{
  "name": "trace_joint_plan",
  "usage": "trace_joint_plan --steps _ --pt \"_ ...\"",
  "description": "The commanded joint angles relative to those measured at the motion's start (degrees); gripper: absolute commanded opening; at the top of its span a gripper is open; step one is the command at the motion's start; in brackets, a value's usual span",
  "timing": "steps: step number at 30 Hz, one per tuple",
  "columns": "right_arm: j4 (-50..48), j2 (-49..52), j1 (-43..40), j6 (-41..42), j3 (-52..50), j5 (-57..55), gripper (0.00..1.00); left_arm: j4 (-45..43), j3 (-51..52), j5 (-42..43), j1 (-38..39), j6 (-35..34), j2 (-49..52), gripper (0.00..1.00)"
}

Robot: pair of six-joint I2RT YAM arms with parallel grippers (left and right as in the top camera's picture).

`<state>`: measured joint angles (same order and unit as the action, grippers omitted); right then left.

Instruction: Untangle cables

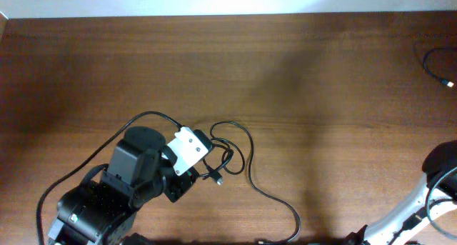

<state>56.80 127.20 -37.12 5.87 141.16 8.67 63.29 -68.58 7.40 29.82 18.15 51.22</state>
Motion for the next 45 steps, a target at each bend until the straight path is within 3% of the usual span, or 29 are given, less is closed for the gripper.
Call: trace_joint_plan --steps 1,7,8,9,10,13,17,20,23,24,26,29,32,33,34,36,38,41,45 --pt "0.96 5.66 -1.27 -3.21 -0.85 3.8 0.04 0.07 -0.11 -0.15 0.02 -0.83 -0.2 0.0" --pt "1.36 14.45 -1.16 -5.01 -1.51 3.78 0.04 0.85 -0.11 -0.17 0.02 -1.92 -0.2 0.0" --pt "1.38 14.84 -1.16 -4.96 -1.51 3.78 0.25 0.87 -0.11 -0.15 0.02 -2.12 -0.2 0.0" --pt "1.42 14.82 -1.16 -3.02 -1.51 3.89 0.55 0.87 -0.11 -0.15 0.02 -2.12 -0.2 0.0" --pt "1.68 14.6 -1.22 -0.81 -1.49 5.27 0.99 0.9 -0.11 -0.15 0.02 -2.12 -0.2 0.0" --pt "5.42 9.97 -1.09 -7.15 -1.33 14.01 0.99 0.87 -0.11 -0.17 0.02 -2.1 -0.2 0.0" --pt "4.33 -6.49 -0.79 -8.59 -1.33 23.85 0.99 0.87 -0.11 -0.2 0.02 -2.08 -0.2 0.0" --pt "5.77 -11.56 5.16 -9.42 -1.33 24.0 0.99 0.85 -0.11 -0.2 0.02 -2.05 -0.17 0.0" --pt "7.26 -11.28 11.02 -10.38 -2.16 15.87 0.99 0.9 -0.11 -0.2 0.02 -2.08 -0.2 0.0" --pt "7.06 -12.33 11.43 -12.37 -2.08 21.77 0.99 0.87 -0.11 -0.2 0.02 -2.08 -0.2 0.0" --pt "5.51 -19.61 12.83 -15.76 -1.27 31.08 0.99 0.87 -0.11 -0.17 0.02 -2.08 -0.2 0.0" --pt "-1.66 -37.29 20.85 -20.65 -0.13 26.71 0.99 0.83 -0.11 -0.17 0.02 -2.08 -0.17 0.0" --pt "1.46 -43.82 25.16 -24.28 -2.05 26.71 0.99 0.52 -0.11 -0.2 0.02 -2.08 -0.17 0.0" --pt "-0.85 -45.75 25.16 -24.24 -8.07 27.15 0.98 0.39 -0.11 -0.2 0.02 -2.08 -0.17 0.0" --pt "-11.61 -51.98 25.18 -23.54 -27.08 27.8 0.99 0.81 -0.11 -0.17 0.02 -2.08 -0.2 0.0" --pt "-27.36 -60.57 25.16 -22.97 -49.33 27.89 0.99 0.9 -0.11 -0.17 0.02 -2.08 -0.2 0.0" --pt "-39.26 -70.44 25.16 -14.43 -66.49 24.22 0.99 0.87 -0.11 -0.17 0.02 -2.08 -0.2 0.0" --pt "-22.6 -80.26 25.0 -12.68 -76.94 21.11 0.99 0.59 -0.11 -0.17 0.02 -2.1 -0.2 0.0" --pt "-23.56 -98.55 25.05 -8.72 -97.09 21.44 0.99 0.17 -0.11 -0.17 0.02 -2.08 -0.2 0.0"
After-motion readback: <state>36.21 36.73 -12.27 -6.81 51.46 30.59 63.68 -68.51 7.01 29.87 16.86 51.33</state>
